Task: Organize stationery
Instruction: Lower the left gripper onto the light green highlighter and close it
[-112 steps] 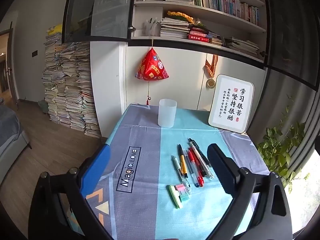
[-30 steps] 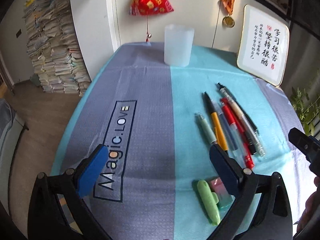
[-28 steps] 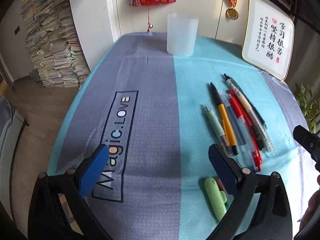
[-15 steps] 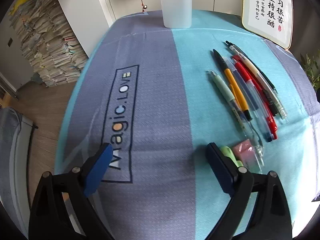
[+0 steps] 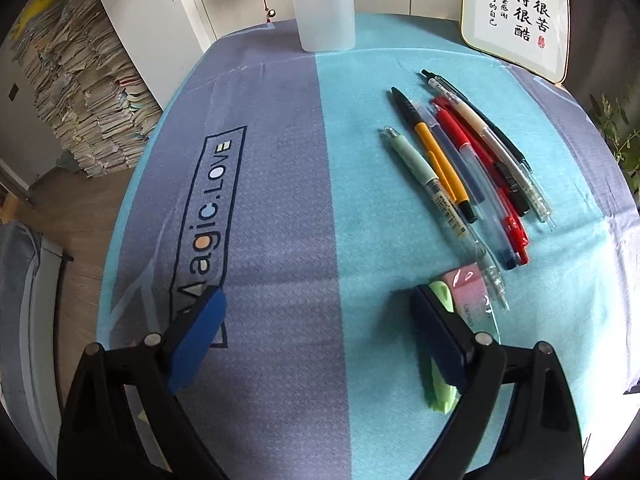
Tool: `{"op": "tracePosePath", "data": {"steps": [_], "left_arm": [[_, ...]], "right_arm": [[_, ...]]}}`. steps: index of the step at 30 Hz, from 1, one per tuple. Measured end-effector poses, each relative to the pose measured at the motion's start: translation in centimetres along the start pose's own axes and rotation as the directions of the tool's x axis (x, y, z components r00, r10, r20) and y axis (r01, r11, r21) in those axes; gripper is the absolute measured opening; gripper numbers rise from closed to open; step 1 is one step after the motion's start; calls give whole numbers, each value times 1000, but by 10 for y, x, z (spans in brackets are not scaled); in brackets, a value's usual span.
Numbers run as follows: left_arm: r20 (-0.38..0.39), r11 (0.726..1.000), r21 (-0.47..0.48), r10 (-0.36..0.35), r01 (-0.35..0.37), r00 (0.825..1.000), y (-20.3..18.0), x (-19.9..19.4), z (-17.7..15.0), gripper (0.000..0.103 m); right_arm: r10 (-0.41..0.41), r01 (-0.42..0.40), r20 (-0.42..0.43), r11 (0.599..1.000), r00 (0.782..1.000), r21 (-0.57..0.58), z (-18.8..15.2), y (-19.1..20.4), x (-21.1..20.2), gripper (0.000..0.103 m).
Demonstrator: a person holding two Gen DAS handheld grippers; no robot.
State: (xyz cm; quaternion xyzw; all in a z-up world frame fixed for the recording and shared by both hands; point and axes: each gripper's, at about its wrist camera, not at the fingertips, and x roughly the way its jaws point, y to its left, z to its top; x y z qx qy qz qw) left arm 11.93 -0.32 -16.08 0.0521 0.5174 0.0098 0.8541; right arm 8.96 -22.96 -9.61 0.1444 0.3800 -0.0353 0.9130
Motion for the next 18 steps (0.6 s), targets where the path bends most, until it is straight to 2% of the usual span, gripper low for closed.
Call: {"op": "tracePosePath", "data": {"steps": [2, 7, 14, 18], "left_arm": [[-18, 999, -2, -46, 46, 999, -1, -1, 0, 92], [-16, 999, 19, -37, 38, 999, -12, -3, -1, 92], [27, 996, 33, -84, 83, 996, -15, -23, -5, 93], [16, 992, 37, -119, 118, 993, -18, -22, -5, 93]], "right_arm": [[1, -1, 5, 1000, 1000, -2, 0, 0, -3, 103], [2, -2, 12, 1000, 1000, -2, 0, -1, -7, 103], [-3, 2, 15, 1000, 1000, 12, -1, -4, -12, 103], [-1, 1, 21, 1000, 1000, 17, -2, -6, -15, 103]]}}
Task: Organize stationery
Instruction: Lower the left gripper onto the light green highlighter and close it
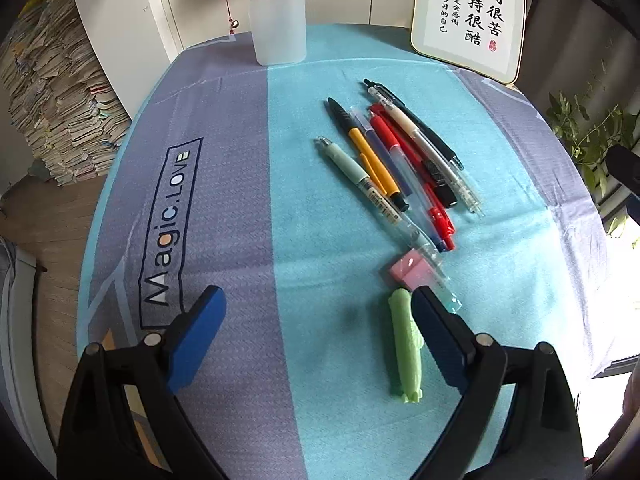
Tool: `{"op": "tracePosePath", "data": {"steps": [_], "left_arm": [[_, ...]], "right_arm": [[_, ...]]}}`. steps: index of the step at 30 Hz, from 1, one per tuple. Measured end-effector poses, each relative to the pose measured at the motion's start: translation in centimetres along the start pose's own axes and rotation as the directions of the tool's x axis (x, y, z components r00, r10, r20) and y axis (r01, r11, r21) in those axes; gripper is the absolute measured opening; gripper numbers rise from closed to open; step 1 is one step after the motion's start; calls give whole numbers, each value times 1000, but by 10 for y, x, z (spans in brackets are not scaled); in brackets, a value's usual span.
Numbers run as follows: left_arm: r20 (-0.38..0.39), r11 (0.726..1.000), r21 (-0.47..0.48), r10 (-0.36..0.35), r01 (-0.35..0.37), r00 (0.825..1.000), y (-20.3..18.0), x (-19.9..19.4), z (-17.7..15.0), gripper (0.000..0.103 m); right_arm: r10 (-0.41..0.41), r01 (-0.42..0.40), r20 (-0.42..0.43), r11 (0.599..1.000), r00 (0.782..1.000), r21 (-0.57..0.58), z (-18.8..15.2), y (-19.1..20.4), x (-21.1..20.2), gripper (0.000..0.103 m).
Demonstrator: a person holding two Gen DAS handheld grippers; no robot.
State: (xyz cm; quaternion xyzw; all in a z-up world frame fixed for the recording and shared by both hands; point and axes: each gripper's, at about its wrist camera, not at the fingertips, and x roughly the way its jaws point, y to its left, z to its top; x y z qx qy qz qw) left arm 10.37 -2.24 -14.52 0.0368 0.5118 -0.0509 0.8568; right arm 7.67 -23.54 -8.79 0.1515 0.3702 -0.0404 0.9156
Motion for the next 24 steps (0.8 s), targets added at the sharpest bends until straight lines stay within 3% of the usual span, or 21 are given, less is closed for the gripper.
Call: {"op": "tracePosePath", "data": {"steps": [5, 9, 10, 12, 13, 14, 16, 19, 24], "left_arm": [[-70, 999, 37, 9, -6, 998, -11, 21, -1, 96], [-59, 1000, 13, -16, 17, 998, -9, 21, -3, 95], [-48, 1000, 3, -11, 11, 999, -7, 20, -3, 90], [-24, 1000, -16, -5, 4, 1000, -3, 16, -4, 69], [-16, 1000, -19, -3, 3, 1000, -2, 13, -5, 49], [-18, 1000, -4, -7, 7, 1000, -2, 12, -5, 37], [-27, 998, 52, -22, 23, 999, -6, 9, -7, 28], [-34, 997, 63, -49, 51, 998, -8, 7, -9, 16], [-51, 996, 72, -47, 51, 998, -5, 6, -9, 18]], "right_arm": [[-3, 3, -9, 1000, 1000, 2, 0, 0, 0, 103], [-3, 3, -9, 1000, 1000, 5, 0, -1, 0, 103], [-2, 2, -9, 1000, 1000, 7, 0, -1, -1, 103], [7, -7, -17, 1000, 1000, 10, 0, 0, 0, 103], [15, -15, -27, 1000, 1000, 13, 0, 0, 2, 103], [23, -22, -39, 1000, 999, 19, 0, 0, 4, 103], [34, -33, -52, 999, 998, 24, -2, 1, 6, 103], [27, -26, -55, 1000, 998, 4, -3, 7, 7, 103], [44, -45, -43, 999, 998, -15, -3, 16, 3, 103]]}}
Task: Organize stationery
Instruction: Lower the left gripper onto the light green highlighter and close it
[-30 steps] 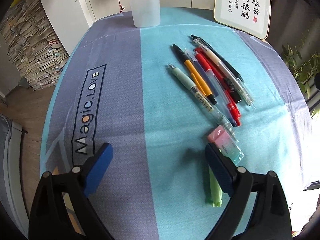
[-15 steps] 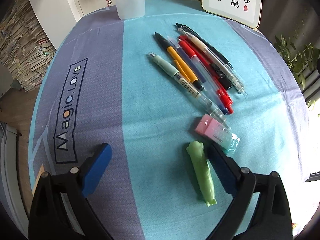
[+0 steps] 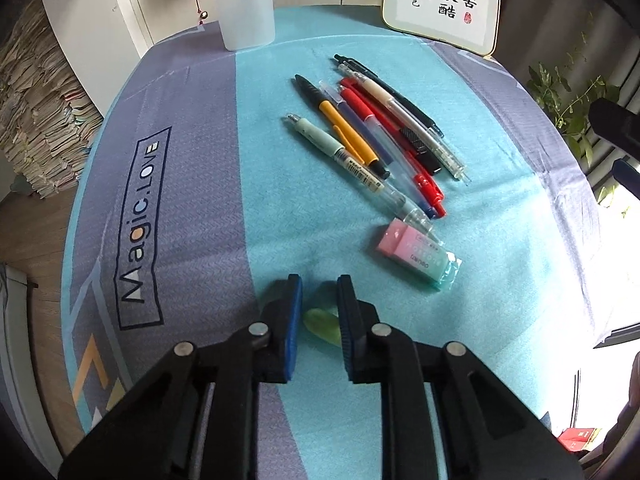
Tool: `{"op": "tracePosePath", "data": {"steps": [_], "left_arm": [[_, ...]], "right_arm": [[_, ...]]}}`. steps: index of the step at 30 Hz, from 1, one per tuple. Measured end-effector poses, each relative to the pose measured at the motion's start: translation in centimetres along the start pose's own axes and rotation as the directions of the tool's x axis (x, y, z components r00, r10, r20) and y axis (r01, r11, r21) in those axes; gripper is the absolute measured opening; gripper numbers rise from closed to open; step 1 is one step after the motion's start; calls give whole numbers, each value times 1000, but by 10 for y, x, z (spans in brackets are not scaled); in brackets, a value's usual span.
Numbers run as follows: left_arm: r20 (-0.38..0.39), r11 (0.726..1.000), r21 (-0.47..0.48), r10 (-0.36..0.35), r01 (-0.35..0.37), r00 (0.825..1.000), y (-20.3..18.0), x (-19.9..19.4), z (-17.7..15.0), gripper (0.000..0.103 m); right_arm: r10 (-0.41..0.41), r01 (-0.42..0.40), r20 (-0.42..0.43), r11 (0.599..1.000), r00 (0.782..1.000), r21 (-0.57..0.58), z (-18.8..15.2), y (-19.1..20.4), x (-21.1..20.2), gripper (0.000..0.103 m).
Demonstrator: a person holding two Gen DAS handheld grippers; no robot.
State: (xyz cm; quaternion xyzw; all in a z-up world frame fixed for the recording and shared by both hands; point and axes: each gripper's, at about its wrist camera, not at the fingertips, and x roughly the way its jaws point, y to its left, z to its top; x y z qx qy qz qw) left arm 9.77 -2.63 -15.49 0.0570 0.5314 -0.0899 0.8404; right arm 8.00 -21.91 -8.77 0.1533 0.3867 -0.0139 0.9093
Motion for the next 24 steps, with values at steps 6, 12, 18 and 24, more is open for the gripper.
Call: {"op": "tracePosePath", "data": {"steps": [6, 12, 18, 24], "left_arm": [[20, 985, -139, -98, 100, 995, 24, -16, -10, 80], [-2, 977, -198, -88, 86, 996, 17, -10, -24, 79], [35, 936, -306, -169, 172, 985, 8, -14, -28, 65], [27, 934, -298, -199, 198, 980, -12, -15, -29, 48]], "right_arm": [[2, -2, -5, 1000, 1000, 6, 1, 2, 2, 103], [32, -32, 7, 999, 999, 32, 2, 0, -1, 103], [70, -71, 24, 996, 997, 59, 1, -5, -6, 103], [87, -90, 38, 991, 995, 94, 1, -18, -12, 103]]}}
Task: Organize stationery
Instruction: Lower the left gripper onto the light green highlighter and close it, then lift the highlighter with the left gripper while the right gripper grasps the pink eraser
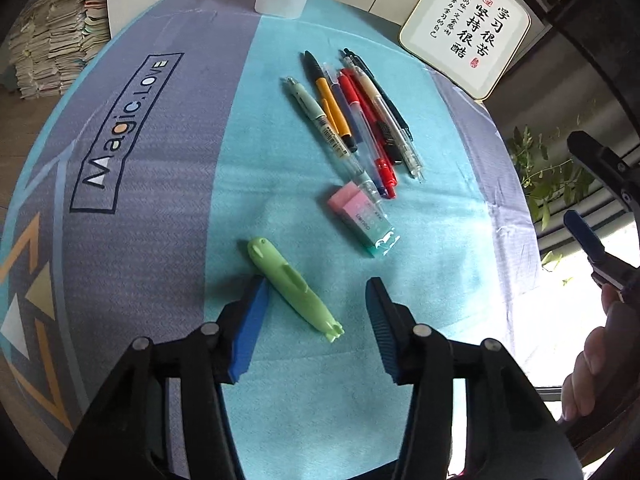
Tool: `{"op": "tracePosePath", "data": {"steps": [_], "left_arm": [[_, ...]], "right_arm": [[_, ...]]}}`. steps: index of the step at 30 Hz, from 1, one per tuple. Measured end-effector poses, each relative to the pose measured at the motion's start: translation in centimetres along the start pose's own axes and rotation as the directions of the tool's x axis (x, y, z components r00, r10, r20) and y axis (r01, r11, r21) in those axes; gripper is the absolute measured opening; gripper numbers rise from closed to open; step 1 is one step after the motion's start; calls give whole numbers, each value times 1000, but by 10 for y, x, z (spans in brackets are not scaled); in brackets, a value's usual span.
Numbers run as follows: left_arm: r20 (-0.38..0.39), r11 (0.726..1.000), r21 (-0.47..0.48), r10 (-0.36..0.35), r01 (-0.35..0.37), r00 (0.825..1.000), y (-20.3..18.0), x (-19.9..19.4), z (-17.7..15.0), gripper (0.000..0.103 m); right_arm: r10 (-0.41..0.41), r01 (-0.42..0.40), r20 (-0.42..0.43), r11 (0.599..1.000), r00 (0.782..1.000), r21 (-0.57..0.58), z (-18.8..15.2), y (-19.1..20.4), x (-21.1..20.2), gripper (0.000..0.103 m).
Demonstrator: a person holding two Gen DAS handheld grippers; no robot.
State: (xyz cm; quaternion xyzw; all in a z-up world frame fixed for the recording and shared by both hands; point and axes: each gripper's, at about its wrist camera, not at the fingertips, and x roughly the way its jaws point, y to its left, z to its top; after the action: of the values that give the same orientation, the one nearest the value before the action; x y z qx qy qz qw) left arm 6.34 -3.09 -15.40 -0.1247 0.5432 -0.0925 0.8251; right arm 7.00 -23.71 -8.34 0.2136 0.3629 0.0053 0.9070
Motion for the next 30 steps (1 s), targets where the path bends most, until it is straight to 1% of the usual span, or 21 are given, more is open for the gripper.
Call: {"op": "tracePosePath", "data": {"steps": [3, 4, 5, 6, 9, 12, 15, 17, 18, 21, 22, 23, 24, 25, 27, 30], "left_arm": [[10, 1000, -11, 15, -15, 1000, -3, 0, 4, 48], [23, 1000, -12, 26, -25, 999, -2, 1, 6, 42], [37, 998, -4, 65, -64, 997, -4, 2, 8, 25], [49, 995, 9, 99, -100, 994, -4, 4, 10, 17], [91, 995, 28, 94, -97, 991, -3, 7, 8, 16], [97, 993, 51, 101, -106, 990, -5, 7, 8, 15], [86, 997, 53, 60, -65, 995, -1, 6, 8, 15], [92, 997, 53, 52, -57, 994, 2, 2, 5, 15], [110, 997, 54, 49, -55, 993, 2, -1, 5, 15], [190, 992, 72, 92, -107, 977, -1, -14, 3, 15], [211, 991, 76, 97, -115, 973, 0, -18, 2, 15], [221, 990, 80, 92, -112, 971, 0, -22, 2, 15], [229, 992, 80, 80, -100, 970, 1, -26, 3, 15], [236, 993, 78, 67, -88, 969, 3, -29, 4, 15], [255, 993, 79, 61, -84, 965, 5, -35, 7, 15], [284, 994, 75, 59, -84, 957, 8, -41, 14, 15]], "right_arm": [[9, -9, 12, 1000, 1000, 26, 1, -9, -4, 103], [11, -12, 15, 999, 1000, 35, 1, -12, -6, 103], [14, -15, 18, 999, 1000, 45, 1, -16, -7, 103], [17, -18, 21, 998, 1000, 55, 1, -20, -8, 103], [18, -20, 29, 996, 999, 86, 2, -31, -11, 103], [14, -19, 38, 992, 999, 126, 2, -41, -14, 103], [20, -25, 39, 991, 999, 130, 2, -40, -14, 103], [22, -26, 40, 995, 999, 101, 3, -34, -14, 103], [17, -20, 39, 996, 999, 88, 2, -31, -14, 103], [19, -20, 24, 999, 1000, 32, 0, -20, -10, 103], [25, -25, 15, 1000, 1000, 8, -1, -16, -8, 103], [27, -26, 9, 1000, 1000, -15, -2, -12, -6, 101], [23, -23, 2, 999, 1000, -38, -3, -8, -4, 96], [13, -14, -8, 998, 1000, -60, -4, -4, -2, 95], [-10, 9, -7, 994, 1000, -105, -6, 4, 1, 94], [-22, 19, -12, 983, 1000, -182, -11, 15, 5, 94]]}}
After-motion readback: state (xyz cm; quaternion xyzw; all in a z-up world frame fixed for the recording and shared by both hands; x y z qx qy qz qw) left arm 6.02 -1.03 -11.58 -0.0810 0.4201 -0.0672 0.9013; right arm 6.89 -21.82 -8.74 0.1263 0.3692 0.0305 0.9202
